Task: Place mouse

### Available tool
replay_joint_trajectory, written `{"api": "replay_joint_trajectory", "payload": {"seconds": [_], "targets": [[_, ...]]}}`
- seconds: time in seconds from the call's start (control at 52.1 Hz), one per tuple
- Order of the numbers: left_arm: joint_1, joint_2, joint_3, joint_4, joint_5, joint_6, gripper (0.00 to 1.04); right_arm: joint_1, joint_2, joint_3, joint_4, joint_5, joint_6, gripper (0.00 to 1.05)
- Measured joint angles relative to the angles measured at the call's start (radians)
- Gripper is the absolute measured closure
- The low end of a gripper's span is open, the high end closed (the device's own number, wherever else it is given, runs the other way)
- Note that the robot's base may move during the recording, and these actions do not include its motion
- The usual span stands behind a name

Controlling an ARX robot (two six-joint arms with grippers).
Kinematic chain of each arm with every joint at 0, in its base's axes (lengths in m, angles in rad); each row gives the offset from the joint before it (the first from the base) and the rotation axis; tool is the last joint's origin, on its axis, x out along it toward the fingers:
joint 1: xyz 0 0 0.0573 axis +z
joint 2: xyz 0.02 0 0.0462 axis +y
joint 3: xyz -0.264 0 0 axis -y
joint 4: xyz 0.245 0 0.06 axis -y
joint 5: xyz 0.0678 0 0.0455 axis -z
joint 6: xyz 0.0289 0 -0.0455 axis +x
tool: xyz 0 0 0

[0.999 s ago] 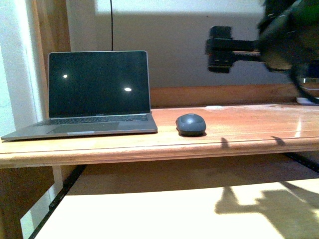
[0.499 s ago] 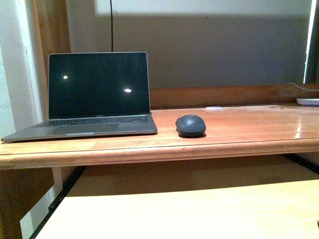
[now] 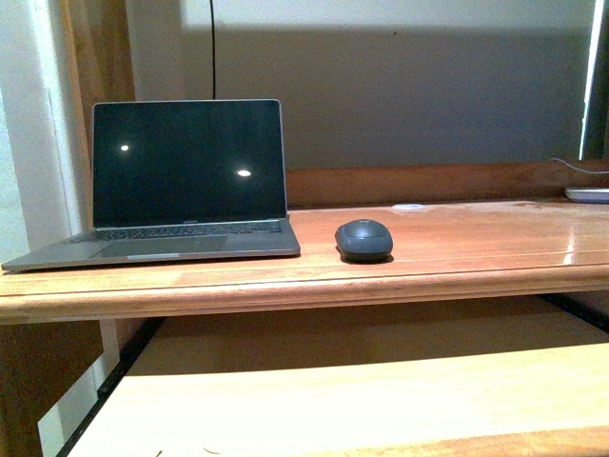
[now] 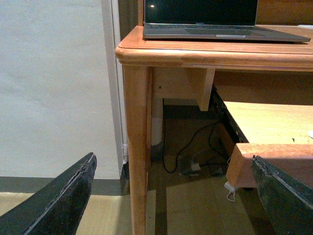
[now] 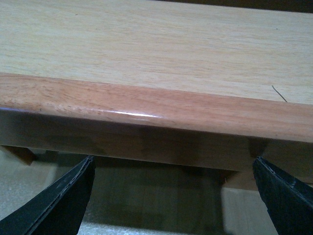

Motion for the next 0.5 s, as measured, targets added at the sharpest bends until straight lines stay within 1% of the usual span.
{"api": "replay_joint_trajectory", "payload": {"seconds": [0.115,0.211,0.326,0.365,0.499], "targets": [[0.000,0.000,0.000,0.000,0.000,0.000,0.08,0.034,0.141,0.097,0.047,0.061,0.013,0.07],[0.000,0.000,0.000,0.000,0.000,0.000,0.08,0.058,0.230,0.179,0.053,0.101,0.018,0.07],[0.000,0.000,0.000,0.000,0.000,0.000,0.08,0.092,0.343,0.301,0.048,0.153,0.020,0.07],[0.000,0.000,0.000,0.000,0.000,0.000,0.08,0.112,0.404,0.377,0.037,0.185,0.021,0.07],[0.000,0.000,0.000,0.000,0.000,0.000,0.08,0.145,0.522,0.532,0.006,0.230,0.021,0.07]]}}
